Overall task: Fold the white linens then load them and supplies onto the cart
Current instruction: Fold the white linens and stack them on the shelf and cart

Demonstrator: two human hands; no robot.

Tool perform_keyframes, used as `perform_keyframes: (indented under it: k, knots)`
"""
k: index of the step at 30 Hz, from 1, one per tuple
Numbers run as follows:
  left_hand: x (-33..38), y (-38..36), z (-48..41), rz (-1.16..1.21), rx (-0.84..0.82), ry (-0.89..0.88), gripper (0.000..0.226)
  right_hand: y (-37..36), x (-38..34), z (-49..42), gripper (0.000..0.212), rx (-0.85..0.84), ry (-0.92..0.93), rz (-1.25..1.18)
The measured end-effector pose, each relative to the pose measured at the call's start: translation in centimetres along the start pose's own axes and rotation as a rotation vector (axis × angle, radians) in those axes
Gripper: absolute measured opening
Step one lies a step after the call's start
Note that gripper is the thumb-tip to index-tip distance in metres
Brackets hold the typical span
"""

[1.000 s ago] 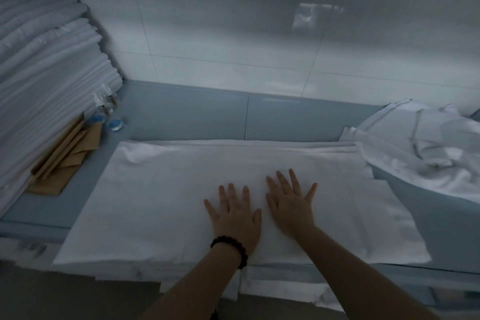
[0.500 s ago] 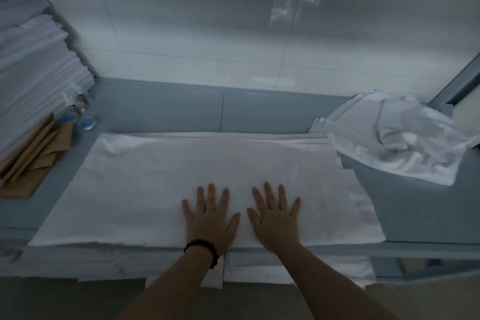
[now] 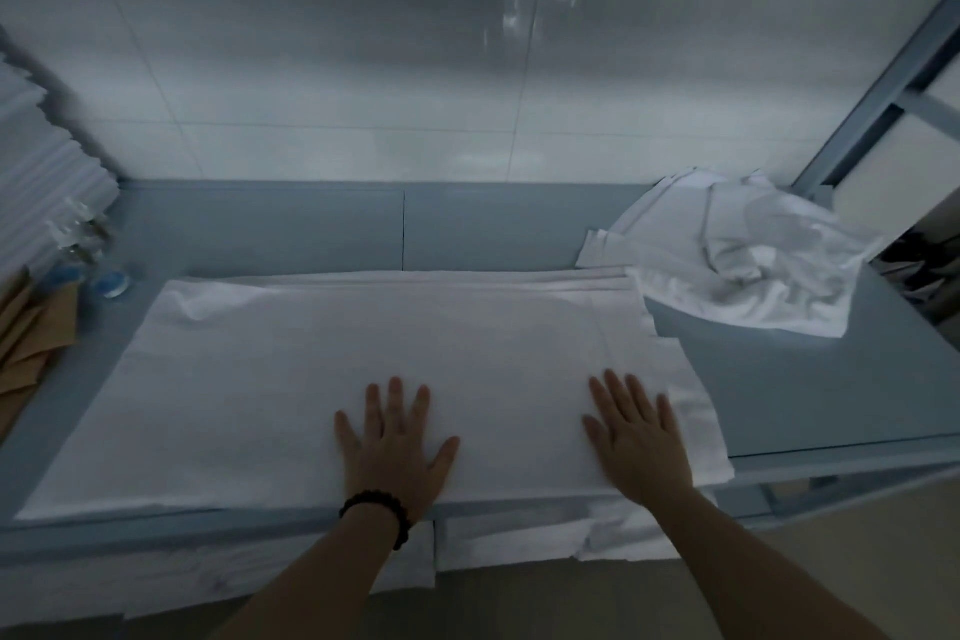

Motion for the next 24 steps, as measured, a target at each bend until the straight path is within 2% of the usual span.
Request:
perform_keyframes:
  k: [2,5,7,9,12,14,18,24]
  knots:
    - [0.1,0.1,0.0,-0.002,-0.025,0.018,0.077,0.1,0.3,0.0,0.059,-0.017,-0.096,-0.039]
    - [1.0,0.6,-0.4,0.048,-0.069,0.105,0.07,0.3,0.6,-0.1,0.057,-0.045,-0.333,-0.131]
    - [2.6,1.3,-1.2,0.046,-0.075,0.15,0.068,0.6,-0.1,-0.9,0.058,-0.053,-0.397,-0.138]
    - [5.2,2.0,-2.3,0.015,-0.054,0.111,0.069,0.9,-2.2,-2.2,0.057,-0.007,-0.293,-0.121]
    - [9.4,1.5,-3.7,0.011,-0.067,-0.091,0.066,0.6,-7.1,-4.3,0.054,0.001,0.1,-0.106]
    - [10.5,0.9,-4.6,-0.023,-0.047,-0.174,0.059,0.1,-9.1,-5.6,0.054,-0.01,0.248,-0.101]
    - [8.4,0.7,-6.9,-0.036,0.018,-0.163,0.057,-0.1,-6.1,-8.3,0.056,0.008,0.22,-0.066]
    - [1.7,1.0,-8.8,-0.012,0.017,0.108,0.067,0.8,1.6,-10.0,0.058,-0.089,-0.013,0.031]
Point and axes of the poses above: each hand's wrist, its own z-axis away from the middle knuckle, its own y-axis out of the back of the hand, x = y × z, the point moved 3 cm from there along -z, towards the middle knuckle, and after that the axes turned 1 degree about -x, right-handed, at the moved point
